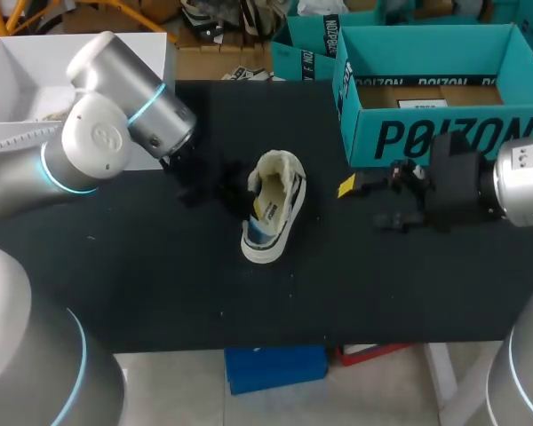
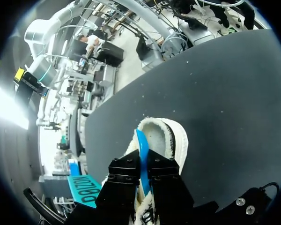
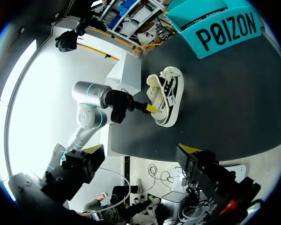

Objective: Take the shoe out of the shoebox, open the shoe tongue, remove and reinsert the insole, then place the shoe into the shoebox

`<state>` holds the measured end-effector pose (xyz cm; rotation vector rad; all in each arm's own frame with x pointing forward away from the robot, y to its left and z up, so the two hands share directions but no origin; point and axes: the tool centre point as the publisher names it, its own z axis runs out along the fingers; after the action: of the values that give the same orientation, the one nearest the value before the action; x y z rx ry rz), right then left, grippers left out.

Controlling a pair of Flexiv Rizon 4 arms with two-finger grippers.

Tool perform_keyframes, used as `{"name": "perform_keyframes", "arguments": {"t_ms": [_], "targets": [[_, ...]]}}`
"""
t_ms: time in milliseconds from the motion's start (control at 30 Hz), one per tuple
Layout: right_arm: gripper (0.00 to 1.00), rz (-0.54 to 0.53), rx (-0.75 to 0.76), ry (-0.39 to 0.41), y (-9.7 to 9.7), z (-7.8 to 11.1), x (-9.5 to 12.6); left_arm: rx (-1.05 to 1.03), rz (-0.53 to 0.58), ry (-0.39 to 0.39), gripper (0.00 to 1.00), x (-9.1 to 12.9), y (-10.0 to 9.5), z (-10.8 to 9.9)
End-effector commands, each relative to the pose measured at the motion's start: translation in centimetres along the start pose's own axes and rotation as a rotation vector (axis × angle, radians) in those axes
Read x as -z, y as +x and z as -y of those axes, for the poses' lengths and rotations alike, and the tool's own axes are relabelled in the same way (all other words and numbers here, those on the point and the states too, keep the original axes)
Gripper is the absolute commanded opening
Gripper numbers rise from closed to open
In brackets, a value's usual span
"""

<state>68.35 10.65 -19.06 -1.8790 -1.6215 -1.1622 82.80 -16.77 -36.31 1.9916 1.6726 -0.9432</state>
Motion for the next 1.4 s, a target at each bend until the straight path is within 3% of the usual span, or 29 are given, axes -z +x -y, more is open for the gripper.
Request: {"name": "perform_keyframes", "arguments": {"t_ms": [33, 300, 467, 567, 600, 633, 667, 733, 867, 900, 933, 967, 1000, 1067, 1100, 1133, 1400], "targets": [[1.0, 0.001, 0.0, -0.001, 0.0, 0.0, 0.0, 0.006, -0.009, -0.021, 0.0, -0.6, -0.1, -0.4], [1.0, 0.001, 0.0, -0.001, 0.0, 0.0, 0.0, 0.013, -0.027, -0.02, 0.0, -1.1, 0.1, -0.8], [1.0, 0.001, 0.0, -0.001, 0.0, 0.0, 0.0, 0.016, -0.075, 0.053, 0.0, -1.5, 0.2, 0.1], [1.0, 0.001, 0.0, -0.001, 0.0, 0.0, 0.0, 0.018, -0.087, 0.083, 0.48, -1.5, 0.5, 0.8], [1.0, 0.001, 0.0, -0.001, 0.0, 0.0, 0.0, 0.021, -0.079, 0.096, 0.83, -1.1, 0.5, 1.0], [1.0, 0.001, 0.0, -0.001, 0.0, 0.0, 0.0, 0.024, -0.066, 0.102, 0.93, -0.7, 0.3, 1.2], [1.0, 0.001, 0.0, -0.001, 0.0, 0.0, 0.0, 0.022, -0.06, 0.104, 0.97, -0.2, 0.1, 1.4], [1.0, 0.001, 0.0, -0.001, 0.0, 0.0, 0.0, 0.011, -0.051, 0.101, 0.98, 1.0, -0.4, 1.8], [1.0, 0.001, 0.0, -0.001, 0.0, 0.0, 0.0, -0.014, -0.04, 0.099, 0.97, 3.0, -1.5, 2.4], [1.0, 0.001, 0.0, -0.001, 0.0, 0.0, 0.0, -0.019, -0.042, 0.099, 0.92, 3.4, -1.7, 2.5], [1.0, 0.001, 0.0, -0.001, 0.0, 0.0, 0.0, -0.027, -0.053, 0.098, 0.84, 3.5, -1.8, 2.5], [1.0, 0.001, 0.0, -0.001, 0.0, 0.0, 0.0, -0.03, -0.061, 0.099, 0.67, 3.6, -1.8, 2.5], [1.0, 0.001, 0.0, -0.001, 0.0, 0.0, 0.0, -0.032, -0.071, 0.1, 0.44, 3.6, -1.8, 2.5], [1.0, 0.001, 0.0, -0.001, 0.0, 0.0, 0.0, -0.045, -0.123, 0.104, 0.26, 3.2, -1.6, 2.6], [1.0, 0.001, 0.0, -0.001, 0.0, 0.0, 0.0, -0.049, -0.146, 0.105, 0.1, 2.9, -1.3, 2.6], [1.0, 0.001, 0.0, -0.001, 0.0, 0.0, 0.0, -0.053, -0.174, 0.103, 0.03, 2.6, -1.1, 2.6], [1.0, 0.001, 0.0, -0.001, 0.0, 0.0, 0.0, -0.065, -0.353, 0.082, 0.0, 0.3, 0.8, 2.4]]}}
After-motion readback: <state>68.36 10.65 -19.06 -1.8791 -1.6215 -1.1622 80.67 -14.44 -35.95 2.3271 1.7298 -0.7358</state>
